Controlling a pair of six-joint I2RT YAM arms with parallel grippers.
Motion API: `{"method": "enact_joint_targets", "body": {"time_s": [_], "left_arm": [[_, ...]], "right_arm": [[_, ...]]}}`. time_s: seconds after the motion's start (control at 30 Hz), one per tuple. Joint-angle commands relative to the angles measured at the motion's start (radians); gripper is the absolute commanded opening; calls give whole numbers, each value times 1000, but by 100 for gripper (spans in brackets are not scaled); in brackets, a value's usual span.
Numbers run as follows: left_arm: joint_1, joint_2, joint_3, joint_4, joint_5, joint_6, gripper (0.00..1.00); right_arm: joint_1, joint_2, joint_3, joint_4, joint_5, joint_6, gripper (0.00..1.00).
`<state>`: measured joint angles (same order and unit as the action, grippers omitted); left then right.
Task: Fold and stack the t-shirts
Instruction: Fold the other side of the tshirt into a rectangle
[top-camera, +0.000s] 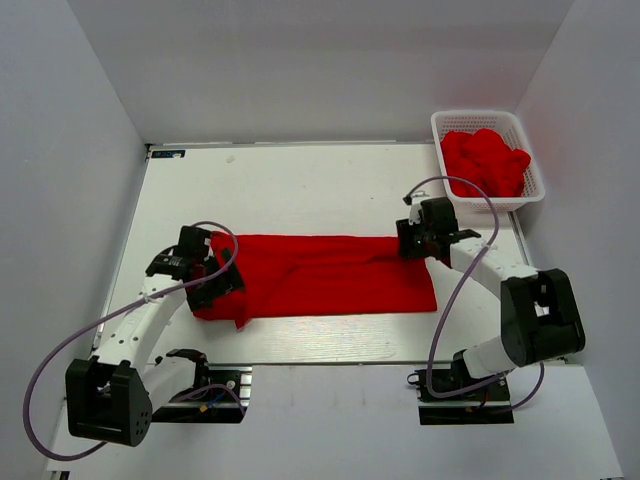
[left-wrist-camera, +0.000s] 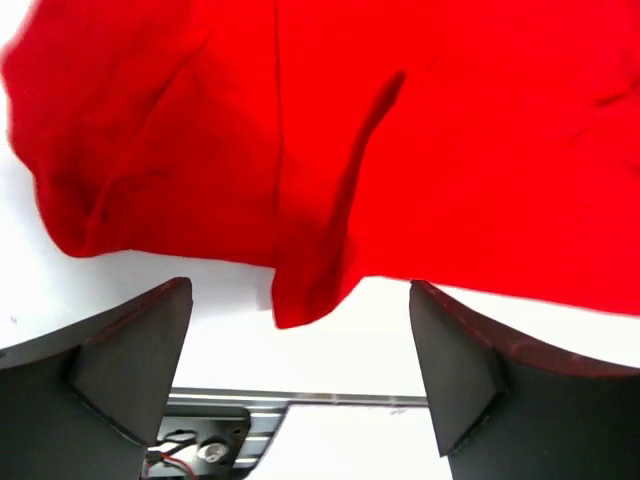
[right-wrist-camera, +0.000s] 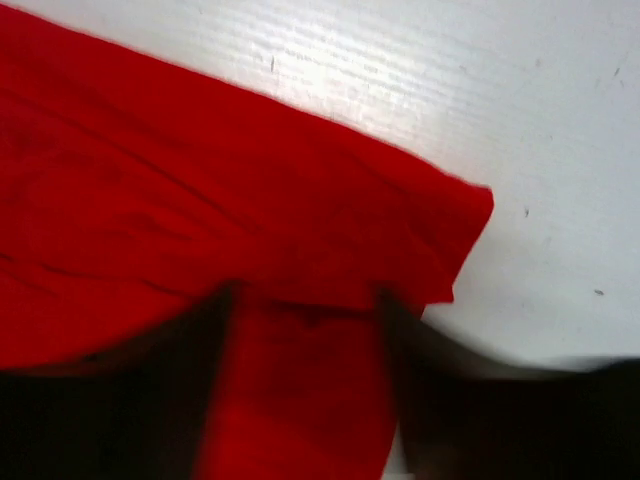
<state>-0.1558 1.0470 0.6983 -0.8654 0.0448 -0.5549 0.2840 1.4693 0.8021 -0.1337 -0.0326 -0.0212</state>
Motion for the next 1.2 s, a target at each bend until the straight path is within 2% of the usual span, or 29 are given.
{"method": "enact_joint_targets", "body": {"time_s": [0.0,0.03,0.23,0.33,0.43,0.5,0.6,0.67,0.8,1.17], "left_arm": [[7,-19,85,-4,-77,16,100],[7,-19,116,-4,-88,16,100],[7,103,199,104,-89,53,100],[7,186,224,181,-66,64,100],[7,275,224,276,-19,64,100],[7,333,236,313,6,75,100],[-2,465,276,335,24,85,100],[-2,554,296,345,38,95,100],[9,639,319,368,79,86,100],[9,653,287,345,-16,67,100]], "right_arm": [[4,-67,-46,-58,28,87,87],[3,-108,-61,-67,26,96,90],[4,-224,-67,-37,-80,144,90],[6,-199,11,-41,-171,158,90],[27,-83,78,-55,-190,149,90],[52,-38,161,-121,-164,135,90],[81,63,248,-188,-26,139,90],[106,94,273,-231,79,142,90],[141,155,305,-291,190,145,90],[210,287,329,-414,457,282,90]]}}
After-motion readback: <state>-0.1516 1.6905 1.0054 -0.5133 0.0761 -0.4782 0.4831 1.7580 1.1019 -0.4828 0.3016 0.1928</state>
